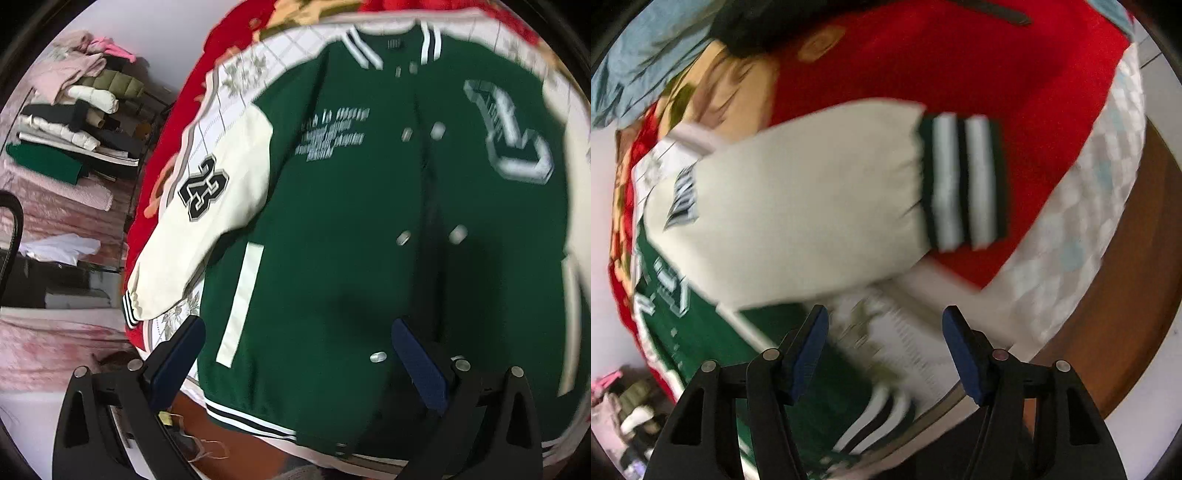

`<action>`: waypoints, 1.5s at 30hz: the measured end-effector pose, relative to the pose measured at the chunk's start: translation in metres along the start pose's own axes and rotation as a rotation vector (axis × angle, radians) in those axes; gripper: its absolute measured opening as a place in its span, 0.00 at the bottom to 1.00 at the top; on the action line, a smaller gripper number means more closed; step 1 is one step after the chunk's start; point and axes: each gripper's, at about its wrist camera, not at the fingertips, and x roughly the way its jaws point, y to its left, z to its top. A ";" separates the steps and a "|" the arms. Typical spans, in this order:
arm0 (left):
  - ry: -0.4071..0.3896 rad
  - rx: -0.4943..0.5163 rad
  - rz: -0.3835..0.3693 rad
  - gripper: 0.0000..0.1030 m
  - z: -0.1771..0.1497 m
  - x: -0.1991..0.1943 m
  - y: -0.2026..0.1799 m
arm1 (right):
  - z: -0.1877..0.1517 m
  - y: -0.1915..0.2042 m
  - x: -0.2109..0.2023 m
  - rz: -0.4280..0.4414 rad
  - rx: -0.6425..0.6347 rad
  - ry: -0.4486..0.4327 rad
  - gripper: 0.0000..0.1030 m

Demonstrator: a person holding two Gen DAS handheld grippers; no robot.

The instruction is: Fold large clothes

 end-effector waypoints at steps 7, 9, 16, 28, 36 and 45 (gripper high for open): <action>0.045 0.029 0.059 1.00 -0.037 0.052 0.018 | -0.113 0.164 0.072 -0.051 -0.524 0.257 0.64; 0.063 0.038 0.061 1.00 -0.048 0.066 0.023 | -0.162 0.215 0.113 -0.095 -0.700 0.288 0.64; 0.101 0.019 -0.005 1.00 -0.071 0.100 0.032 | -0.239 0.263 0.204 -0.368 -0.912 0.236 0.38; 0.136 -0.042 -0.192 1.00 -0.075 0.128 0.040 | -0.271 0.310 0.208 -0.203 -0.879 0.265 0.11; 0.113 0.000 -0.163 1.00 -0.051 0.094 0.047 | -0.230 0.299 0.245 -0.046 -0.750 0.437 0.21; -0.075 0.157 -0.250 1.00 -0.025 0.017 -0.021 | -0.111 0.183 0.144 0.245 -0.372 0.270 0.65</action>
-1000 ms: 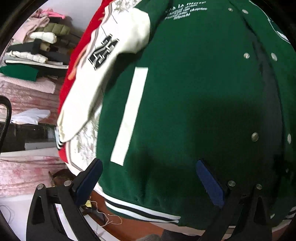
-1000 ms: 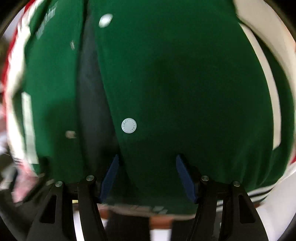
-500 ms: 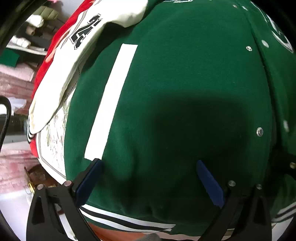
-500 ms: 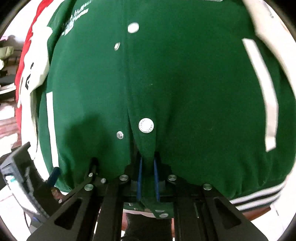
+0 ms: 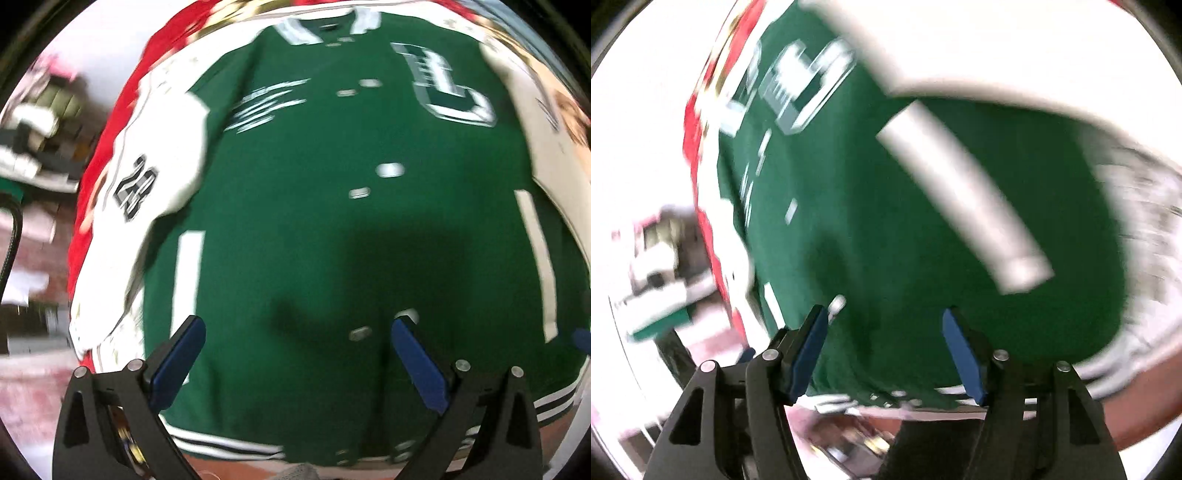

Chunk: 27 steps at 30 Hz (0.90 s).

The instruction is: Fold large clothes

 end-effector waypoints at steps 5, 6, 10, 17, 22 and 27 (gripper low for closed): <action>0.093 0.184 0.134 1.00 -0.026 0.054 -0.049 | 0.029 -0.121 -0.096 -0.029 0.334 -0.254 0.65; 0.120 0.163 0.112 1.00 -0.032 0.062 -0.046 | 0.034 -0.145 -0.108 -0.024 0.395 -0.293 0.65; 0.123 0.097 0.081 1.00 -0.016 0.053 -0.037 | 0.065 -0.217 -0.127 0.078 0.541 -0.427 0.65; -0.011 0.035 0.053 1.00 0.044 0.030 -0.051 | 0.111 -0.232 -0.115 0.216 0.668 -0.624 0.24; -0.059 -0.040 0.015 1.00 0.077 0.022 -0.062 | 0.127 -0.189 -0.142 0.180 0.594 -0.681 0.15; -0.101 -0.106 -0.010 1.00 0.089 0.009 -0.050 | 0.110 -0.112 -0.191 0.138 0.400 -0.729 0.14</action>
